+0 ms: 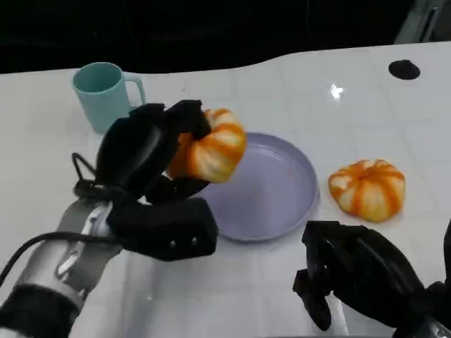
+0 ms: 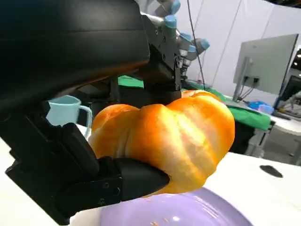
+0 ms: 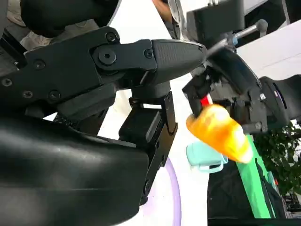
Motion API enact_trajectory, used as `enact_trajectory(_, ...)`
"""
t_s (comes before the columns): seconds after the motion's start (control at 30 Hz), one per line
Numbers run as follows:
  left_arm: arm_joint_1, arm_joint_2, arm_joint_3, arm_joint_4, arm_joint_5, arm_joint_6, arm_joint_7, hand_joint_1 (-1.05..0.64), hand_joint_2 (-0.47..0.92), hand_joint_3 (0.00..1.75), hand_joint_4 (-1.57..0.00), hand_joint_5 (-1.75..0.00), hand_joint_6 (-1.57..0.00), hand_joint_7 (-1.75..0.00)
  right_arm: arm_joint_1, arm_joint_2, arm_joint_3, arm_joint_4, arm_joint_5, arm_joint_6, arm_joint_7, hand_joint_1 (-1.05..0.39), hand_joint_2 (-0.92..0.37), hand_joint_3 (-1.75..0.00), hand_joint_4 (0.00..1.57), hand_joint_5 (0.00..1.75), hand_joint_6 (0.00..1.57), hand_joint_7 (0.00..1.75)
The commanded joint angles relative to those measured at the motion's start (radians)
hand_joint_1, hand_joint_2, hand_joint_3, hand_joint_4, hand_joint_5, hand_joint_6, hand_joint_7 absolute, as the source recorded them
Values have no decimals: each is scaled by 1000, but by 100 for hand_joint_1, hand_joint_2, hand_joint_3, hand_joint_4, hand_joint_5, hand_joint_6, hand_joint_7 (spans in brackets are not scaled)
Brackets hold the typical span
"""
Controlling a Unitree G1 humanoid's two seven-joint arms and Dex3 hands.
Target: Grasp the bread from the table and place it into the plate.
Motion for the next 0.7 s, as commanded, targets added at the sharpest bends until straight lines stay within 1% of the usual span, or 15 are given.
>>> enact_trajectory(0.03,-86,-22,-27,111,-14,-21,-27,-13,36,138,-96,-175,-76,-175,5,-4,-13,-10,16,7,1,-93,-92,-34,130,160,110,153)
enact_trajectory(0.1,-115,-31,-42,152,-14,-25,-38,-15,41,129,-93,-175,-79,-158,5,-3,-14,-8,16,3,2,-93,-92,-34,129,160,110,153)
enact_trajectory(0.13,-128,-38,-46,175,-17,-31,-37,-15,41,128,-93,-175,-81,-156,5,-3,-13,-8,13,0,1,-93,-92,-34,129,160,110,153)
enact_trajectory(0.17,-141,-45,-52,200,-19,-40,-33,-15,42,128,-94,-175,-83,-156,5,-4,-12,-8,11,-1,1,-93,-92,-34,129,160,110,153)
enact_trajectory(0.2,-151,-52,-56,222,-22,-48,-31,-17,43,128,-95,-175,-83,-163,5,-4,-12,-9,10,0,-1,-93,-92,-34,129,160,110,153)
enact_trajectory(0.3,-175,-73,-61,273,-39,-54,-52,-18,45,129,-95,-175,-80,-173,7,-4,-11,-18,12,9,-6,-93,-92,-35,130,160,110,153)
enact_trajectory(0.4,-188,-86,-64,308,-60,-61,-87,-17,42,132,-96,-175,-78,-174,13,-5,-8,-27,9,8,-8,-93,-92,-35,129,160,110,153)
enact_trajectory(0.47,-194,-88,-69,319,-73,-58,-124,-19,39,131,-91,-175,-79,-152,17,-6,-5,-37,8,17,-13,-92,-92,-35,129,160,110,153)
enact_trajectory(0.5,-197,-89,-70,322,-78,-54,-143,-20,41,123,-86,-175,-79,-135,19,-6,-3,-39,6,15,-13,-92,-92,-35,129,160,110,153)
enact_trajectory(0.53,-197,-89,-70,321,-82,-49,-160,-23,48,102,-76,-169,-78,-106,21,-7,-2,-41,5,13,-12,-92,-92,-36,129,160,110,153)
enact_trajectory(0.57,-196,-90,-68,317,-89,-44,-182,-24,53,89,-72,-166,-80,-89,23,-7,-1,-43,6,11,-10,-92,-92,-36,129,160,110,153)
enact_trajectory(0.6,-197,-88,-68,317,-99,-45,-217,-26,59,76,-67,-159,-80,-73,26,-7,-1,-45,6,11,-10,-92,-92,-37,129,160,110,153)
enact_trajectory(0.63,-198,-84,-70,317,-106,-48,-243,-28,70,53,-60,-127,-76,-47,28,-8,-1,-49,6,12,-10,-92,-92,-37,129,160,110,153)
enact_trajectory(0.67,-203,-72,-86,316,-93,-53,-269,-29,78,37,-59,-111,-77,-31,30,-8,-2,-51,7,13,-9,-92,-92,-37,129,160,110,153)
enact_trajectory(0.7,-209,-60,-103,314,-74,-50,-290,-34,84,24,-50,-88,-68,-16,32,-9,-2,-52,7,12,-8,-92,-92,-37,129,160,110,153)
